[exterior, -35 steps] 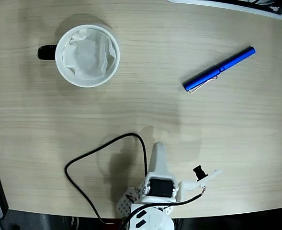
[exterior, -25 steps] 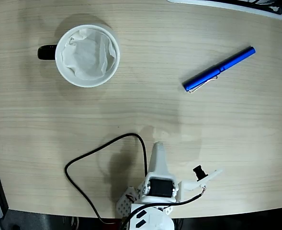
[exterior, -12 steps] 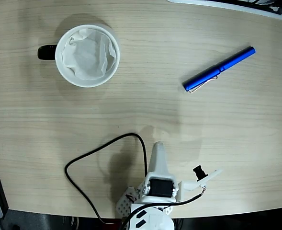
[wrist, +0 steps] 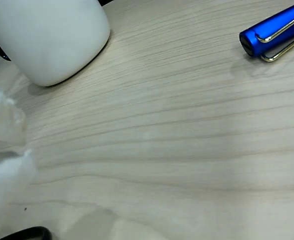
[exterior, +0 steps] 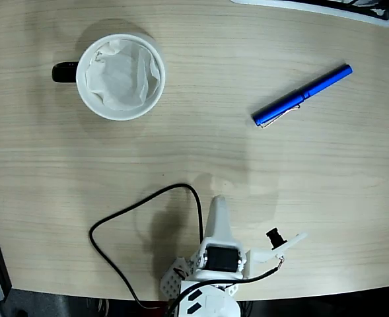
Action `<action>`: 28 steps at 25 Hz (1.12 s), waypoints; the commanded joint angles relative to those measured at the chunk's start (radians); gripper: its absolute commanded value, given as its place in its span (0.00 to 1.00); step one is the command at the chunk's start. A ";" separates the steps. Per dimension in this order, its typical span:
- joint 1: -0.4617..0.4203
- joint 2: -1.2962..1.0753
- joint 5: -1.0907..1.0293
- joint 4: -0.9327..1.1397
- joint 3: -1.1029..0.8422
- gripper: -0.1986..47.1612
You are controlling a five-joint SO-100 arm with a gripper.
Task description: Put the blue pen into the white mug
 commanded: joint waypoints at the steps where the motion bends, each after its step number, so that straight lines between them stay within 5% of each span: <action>1: 0.011 0.066 0.017 0.035 0.012 0.00; 28: 0.011 -0.011 0.012 0.009 -0.012 0.00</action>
